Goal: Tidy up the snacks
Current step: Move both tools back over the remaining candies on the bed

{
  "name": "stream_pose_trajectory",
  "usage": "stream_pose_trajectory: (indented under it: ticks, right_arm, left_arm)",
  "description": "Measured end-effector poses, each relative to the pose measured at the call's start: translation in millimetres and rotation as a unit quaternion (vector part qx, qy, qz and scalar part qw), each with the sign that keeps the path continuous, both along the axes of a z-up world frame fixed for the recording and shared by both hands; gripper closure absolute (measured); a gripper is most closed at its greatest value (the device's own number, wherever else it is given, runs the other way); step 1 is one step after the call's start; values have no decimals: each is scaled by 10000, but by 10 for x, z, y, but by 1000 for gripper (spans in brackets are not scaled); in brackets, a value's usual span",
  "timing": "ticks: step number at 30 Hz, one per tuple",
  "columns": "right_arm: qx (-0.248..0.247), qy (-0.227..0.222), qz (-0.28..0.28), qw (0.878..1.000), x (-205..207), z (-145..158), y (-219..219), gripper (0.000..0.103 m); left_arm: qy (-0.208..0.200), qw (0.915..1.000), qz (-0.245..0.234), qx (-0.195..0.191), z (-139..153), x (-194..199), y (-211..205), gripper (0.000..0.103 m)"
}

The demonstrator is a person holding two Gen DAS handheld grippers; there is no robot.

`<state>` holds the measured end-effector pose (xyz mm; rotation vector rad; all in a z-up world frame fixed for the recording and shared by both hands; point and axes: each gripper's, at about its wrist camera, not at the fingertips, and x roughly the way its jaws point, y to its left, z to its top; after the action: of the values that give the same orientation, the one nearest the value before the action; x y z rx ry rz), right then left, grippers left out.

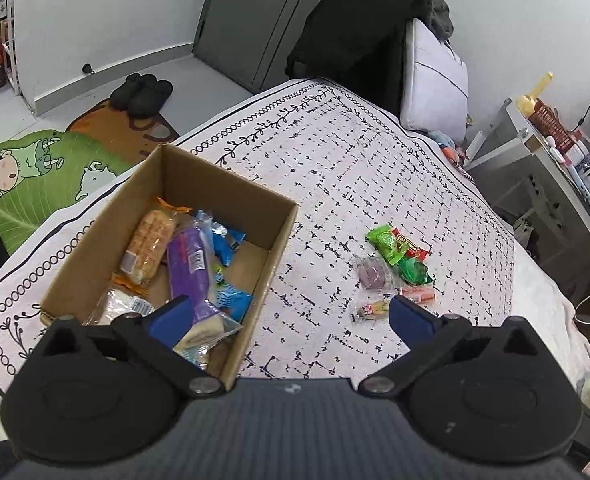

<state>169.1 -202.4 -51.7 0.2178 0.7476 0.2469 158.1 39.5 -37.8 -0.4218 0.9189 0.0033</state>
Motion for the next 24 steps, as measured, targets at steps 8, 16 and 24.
stream_pose_trajectory:
  ticks: [8,16,24]
  right_arm:
    - [-322,11,-221,9992,68,-96,-316,6]
    - [82,206,-407,9989,228,-271,-589,6]
    - [242,297,-362,9986,388,-400,-658,8]
  left_arm:
    - [188,9995,-154,220,-49,94,-237,0]
    - [242,9987,-314,332,-66,193,-488,0]
    - [208,9978,-492,384,-114,347,-696,0]
